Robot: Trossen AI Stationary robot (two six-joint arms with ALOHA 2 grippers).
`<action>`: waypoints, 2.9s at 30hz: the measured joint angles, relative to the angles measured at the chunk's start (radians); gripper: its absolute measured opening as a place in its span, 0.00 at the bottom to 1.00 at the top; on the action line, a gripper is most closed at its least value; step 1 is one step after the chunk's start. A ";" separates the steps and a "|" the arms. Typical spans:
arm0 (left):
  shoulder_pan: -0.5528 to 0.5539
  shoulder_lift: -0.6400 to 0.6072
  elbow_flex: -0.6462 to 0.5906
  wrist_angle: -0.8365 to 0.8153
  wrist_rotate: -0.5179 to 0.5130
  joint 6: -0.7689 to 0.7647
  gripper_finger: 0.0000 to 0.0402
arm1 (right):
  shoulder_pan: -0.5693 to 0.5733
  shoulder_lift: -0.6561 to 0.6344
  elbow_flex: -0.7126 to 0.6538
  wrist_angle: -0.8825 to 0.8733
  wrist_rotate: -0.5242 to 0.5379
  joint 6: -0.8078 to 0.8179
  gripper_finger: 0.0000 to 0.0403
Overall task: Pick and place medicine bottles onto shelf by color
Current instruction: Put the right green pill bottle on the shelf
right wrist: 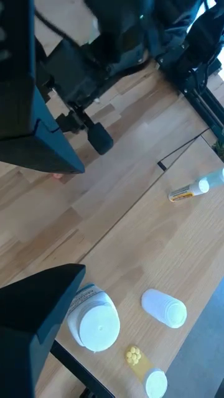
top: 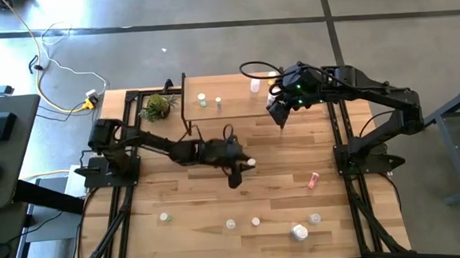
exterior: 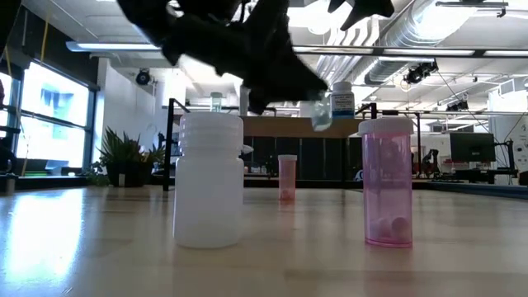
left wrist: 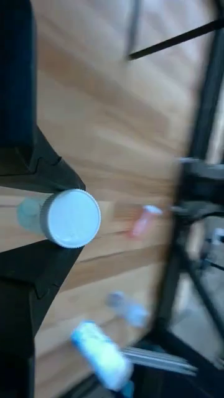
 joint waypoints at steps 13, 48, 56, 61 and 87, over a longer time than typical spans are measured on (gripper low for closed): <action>0.203 -0.100 0.212 -0.263 0.029 0.164 0.27 | -0.007 0.000 0.000 0.063 0.108 -0.028 0.60; 0.669 -0.119 0.418 -0.752 -0.003 0.427 0.27 | -0.227 0.000 0.000 0.118 0.114 -0.235 0.60; 0.733 -0.130 0.418 -0.838 0.025 0.391 0.27 | -0.252 0.000 0.000 0.118 0.114 -0.256 0.60; 0.748 -0.139 0.418 -0.881 0.026 0.385 0.27 | -0.266 0.000 0.000 0.120 0.114 -0.255 0.60; 0.823 -0.438 0.070 -0.621 0.096 0.312 0.27 | -0.269 0.000 0.000 0.178 0.114 -0.226 0.60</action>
